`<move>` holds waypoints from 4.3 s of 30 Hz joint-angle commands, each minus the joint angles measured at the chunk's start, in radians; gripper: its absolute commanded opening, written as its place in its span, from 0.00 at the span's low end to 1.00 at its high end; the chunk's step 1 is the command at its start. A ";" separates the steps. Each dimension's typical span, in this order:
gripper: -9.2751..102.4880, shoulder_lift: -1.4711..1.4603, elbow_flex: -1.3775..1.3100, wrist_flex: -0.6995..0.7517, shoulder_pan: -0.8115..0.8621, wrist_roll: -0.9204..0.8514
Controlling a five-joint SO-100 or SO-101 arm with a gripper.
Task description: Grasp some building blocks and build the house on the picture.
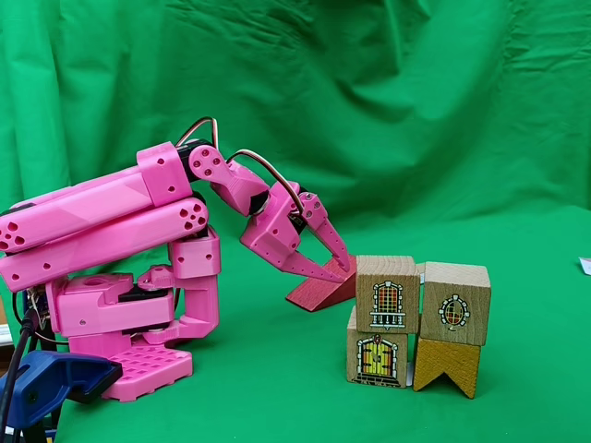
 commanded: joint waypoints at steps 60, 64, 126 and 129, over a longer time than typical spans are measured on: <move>0.09 -0.733 -0.540 -0.287 -0.284 -1.243; 0.09 -0.739 -0.540 -0.287 -0.313 -1.350; 0.36 -0.609 -0.298 -0.290 -0.253 -1.735; 0.36 -0.609 -0.298 -0.290 -0.229 -1.736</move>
